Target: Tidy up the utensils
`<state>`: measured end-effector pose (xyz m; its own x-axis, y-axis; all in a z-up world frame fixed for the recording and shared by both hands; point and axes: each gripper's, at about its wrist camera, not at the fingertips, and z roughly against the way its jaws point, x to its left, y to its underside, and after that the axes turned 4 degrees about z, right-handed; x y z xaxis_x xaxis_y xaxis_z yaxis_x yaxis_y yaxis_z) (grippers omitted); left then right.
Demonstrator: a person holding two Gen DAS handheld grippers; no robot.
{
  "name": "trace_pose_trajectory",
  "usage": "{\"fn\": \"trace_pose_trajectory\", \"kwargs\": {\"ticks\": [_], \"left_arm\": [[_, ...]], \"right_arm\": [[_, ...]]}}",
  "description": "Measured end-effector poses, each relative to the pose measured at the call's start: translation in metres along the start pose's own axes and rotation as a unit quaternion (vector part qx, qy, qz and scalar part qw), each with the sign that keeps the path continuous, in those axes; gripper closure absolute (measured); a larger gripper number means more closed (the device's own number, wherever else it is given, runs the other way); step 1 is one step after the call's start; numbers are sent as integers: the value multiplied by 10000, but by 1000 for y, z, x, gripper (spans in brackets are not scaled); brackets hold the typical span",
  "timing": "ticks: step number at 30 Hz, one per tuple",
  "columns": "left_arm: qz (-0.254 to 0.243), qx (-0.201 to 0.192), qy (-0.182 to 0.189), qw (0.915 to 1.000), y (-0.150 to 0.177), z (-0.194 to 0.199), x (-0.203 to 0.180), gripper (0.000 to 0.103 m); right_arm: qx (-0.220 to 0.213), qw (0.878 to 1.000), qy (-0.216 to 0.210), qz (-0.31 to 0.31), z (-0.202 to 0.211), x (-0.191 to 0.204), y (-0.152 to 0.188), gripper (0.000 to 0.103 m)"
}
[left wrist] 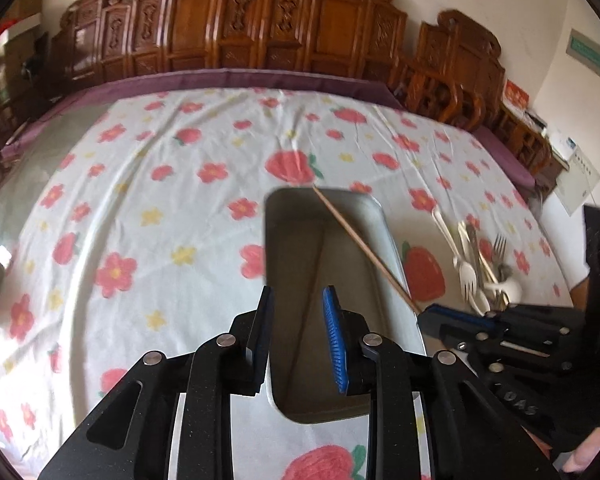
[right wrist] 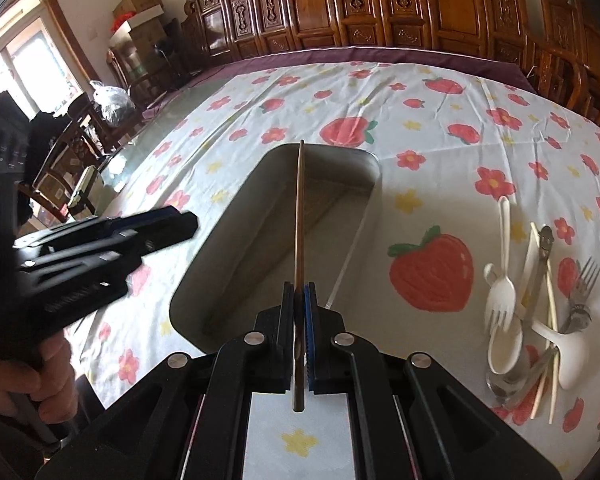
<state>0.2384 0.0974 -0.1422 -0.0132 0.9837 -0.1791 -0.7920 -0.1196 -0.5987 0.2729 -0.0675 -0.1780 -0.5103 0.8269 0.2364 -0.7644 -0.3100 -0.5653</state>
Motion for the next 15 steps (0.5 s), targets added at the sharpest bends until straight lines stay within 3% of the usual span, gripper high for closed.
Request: {"fn": "trace_pose_trajectory", "kwargs": {"ticks": [7,15], "left_arm": [[-203,-212,-256,9992,-7,31,12,80],[-226,-346,-287,9987,-7,52,23,80]], "right_arm": [[192,9998,85,5,-16,14,-11,97],[335,9993,147,31,-30,20,-18,97]]}}
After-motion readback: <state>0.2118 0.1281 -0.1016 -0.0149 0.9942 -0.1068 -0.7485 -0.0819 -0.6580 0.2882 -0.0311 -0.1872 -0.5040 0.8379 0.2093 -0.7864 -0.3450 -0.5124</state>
